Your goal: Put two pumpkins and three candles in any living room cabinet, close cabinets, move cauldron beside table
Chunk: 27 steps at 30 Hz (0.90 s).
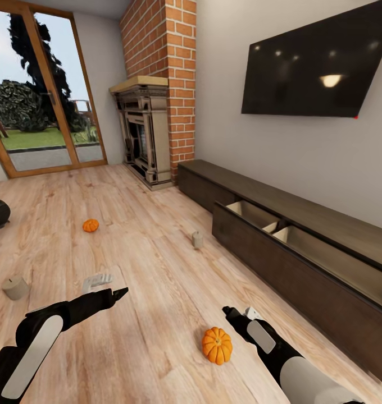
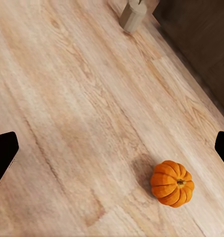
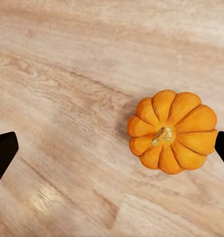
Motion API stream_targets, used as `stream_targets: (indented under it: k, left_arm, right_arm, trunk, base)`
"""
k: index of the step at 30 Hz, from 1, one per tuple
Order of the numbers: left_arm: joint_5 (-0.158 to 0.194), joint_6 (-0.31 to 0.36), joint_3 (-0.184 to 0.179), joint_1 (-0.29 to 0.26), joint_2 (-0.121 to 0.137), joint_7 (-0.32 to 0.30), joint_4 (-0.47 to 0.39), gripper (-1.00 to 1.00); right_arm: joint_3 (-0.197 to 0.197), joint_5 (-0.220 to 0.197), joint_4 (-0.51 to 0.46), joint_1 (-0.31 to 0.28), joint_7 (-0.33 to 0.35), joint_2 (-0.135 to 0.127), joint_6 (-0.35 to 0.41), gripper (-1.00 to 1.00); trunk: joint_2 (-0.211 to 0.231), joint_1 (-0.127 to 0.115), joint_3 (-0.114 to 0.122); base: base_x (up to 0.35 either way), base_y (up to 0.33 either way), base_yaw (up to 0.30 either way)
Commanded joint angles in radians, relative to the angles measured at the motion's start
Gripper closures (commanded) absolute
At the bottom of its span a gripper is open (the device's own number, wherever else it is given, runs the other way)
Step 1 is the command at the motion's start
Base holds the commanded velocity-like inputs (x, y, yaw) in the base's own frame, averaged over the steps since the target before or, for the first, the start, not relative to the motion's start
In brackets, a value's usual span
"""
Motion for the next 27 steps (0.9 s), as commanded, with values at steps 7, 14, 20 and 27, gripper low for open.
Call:
stream_targets:
  k: [7,14,20,27]
  left_arm:
    - [0.01,0.002,-0.002,-0.001,0.001,0.009,-0.001,-1.0]
    - [0.01,0.002,-0.002,-0.001,0.001,0.009,-0.002,-1.0]
    - [0.01,0.002,-0.003,0.0,0.0,0.009,-0.002,-1.0]
    - [0.01,0.002,-0.004,-0.001,0.0,0.009,-0.002,-1.0]
  right_arm:
    - [0.004,-0.012,0.026,0.0,-0.079,0.0,0.007,-1.0]
    - [-0.041,-0.045,0.051,0.0,-0.124,-0.001,0.008,-1.0]
    - [-0.065,-0.058,0.075,0.0,-0.156,-0.009,0.008,-1.0]
    - [-0.062,-0.052,0.083,0.0,-0.161,-0.005,0.001,-1.0]
  trunk:
    - [0.0,0.0,-0.001]
    - [0.0,0.0,-0.001]
    - [0.0,0.0,-0.001]
    - [0.0,0.0,-0.001]
  base:
    - [0.114,0.066,0.0]
    - [0.014,0.008,0.0]
    - [-0.024,0.001,0.0]
    - [-0.009,0.0,0.0]
